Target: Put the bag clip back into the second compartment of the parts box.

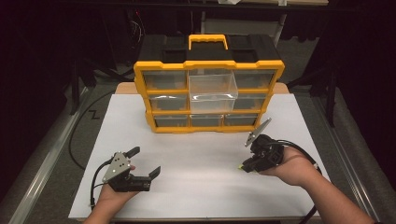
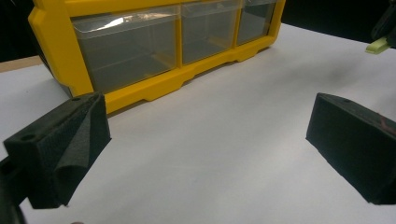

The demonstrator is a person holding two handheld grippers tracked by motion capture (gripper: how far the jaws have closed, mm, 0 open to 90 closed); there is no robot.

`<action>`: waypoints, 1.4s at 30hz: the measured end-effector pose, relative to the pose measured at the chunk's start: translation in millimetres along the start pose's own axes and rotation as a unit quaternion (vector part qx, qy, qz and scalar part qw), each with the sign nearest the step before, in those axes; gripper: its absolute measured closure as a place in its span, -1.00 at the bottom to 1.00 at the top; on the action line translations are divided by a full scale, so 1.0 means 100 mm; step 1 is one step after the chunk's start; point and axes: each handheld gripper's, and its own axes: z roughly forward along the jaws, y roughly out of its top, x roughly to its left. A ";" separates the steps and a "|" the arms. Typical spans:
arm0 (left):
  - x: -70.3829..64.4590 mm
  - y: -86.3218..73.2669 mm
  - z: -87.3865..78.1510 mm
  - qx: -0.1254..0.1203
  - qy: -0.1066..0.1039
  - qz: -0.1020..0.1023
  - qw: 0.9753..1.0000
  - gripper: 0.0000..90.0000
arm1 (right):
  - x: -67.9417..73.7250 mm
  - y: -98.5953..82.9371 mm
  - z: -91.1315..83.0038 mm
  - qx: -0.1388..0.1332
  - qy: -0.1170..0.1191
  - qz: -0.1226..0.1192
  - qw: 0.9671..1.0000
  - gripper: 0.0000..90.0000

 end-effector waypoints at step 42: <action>-0.01 0.00 0.00 0.002 -0.013 -0.001 1.000 -0.96 | 0.13 0.71 -1.28 0.010 -0.030 -0.044 0.999 0.75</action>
